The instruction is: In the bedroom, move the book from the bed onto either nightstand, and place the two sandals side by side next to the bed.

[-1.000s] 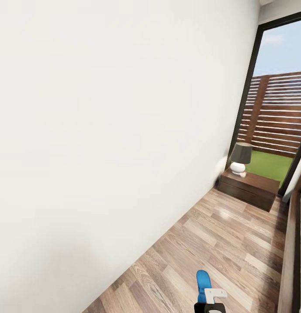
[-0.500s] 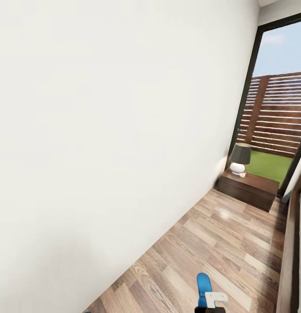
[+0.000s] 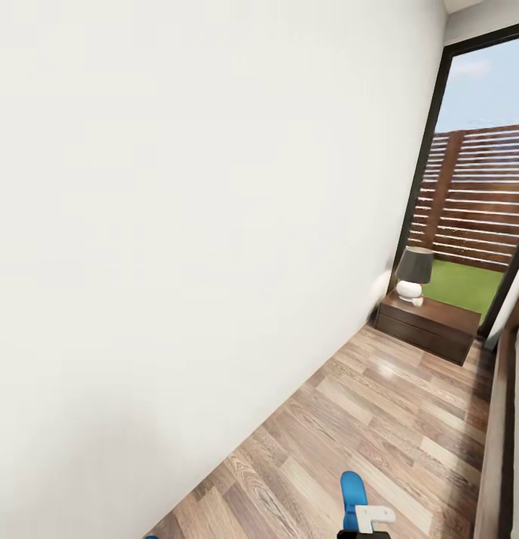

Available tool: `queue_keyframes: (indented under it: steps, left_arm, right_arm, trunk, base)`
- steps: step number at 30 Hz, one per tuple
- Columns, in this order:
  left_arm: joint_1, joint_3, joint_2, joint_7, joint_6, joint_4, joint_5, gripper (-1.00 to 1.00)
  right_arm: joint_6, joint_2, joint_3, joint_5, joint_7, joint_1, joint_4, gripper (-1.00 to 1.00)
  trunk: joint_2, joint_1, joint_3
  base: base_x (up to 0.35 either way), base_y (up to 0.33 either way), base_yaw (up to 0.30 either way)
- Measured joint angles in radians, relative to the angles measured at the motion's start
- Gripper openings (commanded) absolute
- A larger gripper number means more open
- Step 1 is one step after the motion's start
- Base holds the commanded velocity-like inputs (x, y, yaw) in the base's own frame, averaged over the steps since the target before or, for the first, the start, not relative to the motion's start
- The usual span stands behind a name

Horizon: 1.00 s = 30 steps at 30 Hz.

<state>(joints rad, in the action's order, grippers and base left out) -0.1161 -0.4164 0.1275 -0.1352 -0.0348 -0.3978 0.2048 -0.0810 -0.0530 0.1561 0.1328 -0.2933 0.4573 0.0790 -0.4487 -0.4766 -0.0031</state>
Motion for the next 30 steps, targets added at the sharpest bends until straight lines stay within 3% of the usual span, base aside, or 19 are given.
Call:
queue_keyframes:
  steps: [7, 30]
  left_arm:
    - [0.000, 0.000, 0.000, 0.000, -0.001, 0.000, 0.001, -1.00]
    - [0.000, 0.001, 0.000, 0.002, -0.016, 0.002, 0.002, -1.00]
  right_arm:
    - [-0.001, 0.007, 0.000, 0.000, 0.000, -0.001, 0.002, -1.00]
    - [-0.003, 0.015, 0.001, -0.001, 0.000, -0.025, 0.005, -1.00]
  trunk:
    - [0.049, 0.027, 0.022]
    - [0.049, 0.027, 0.022]
  base:
    - [0.000, 0.000, 0.000]
    - [0.000, 0.000, 0.000]
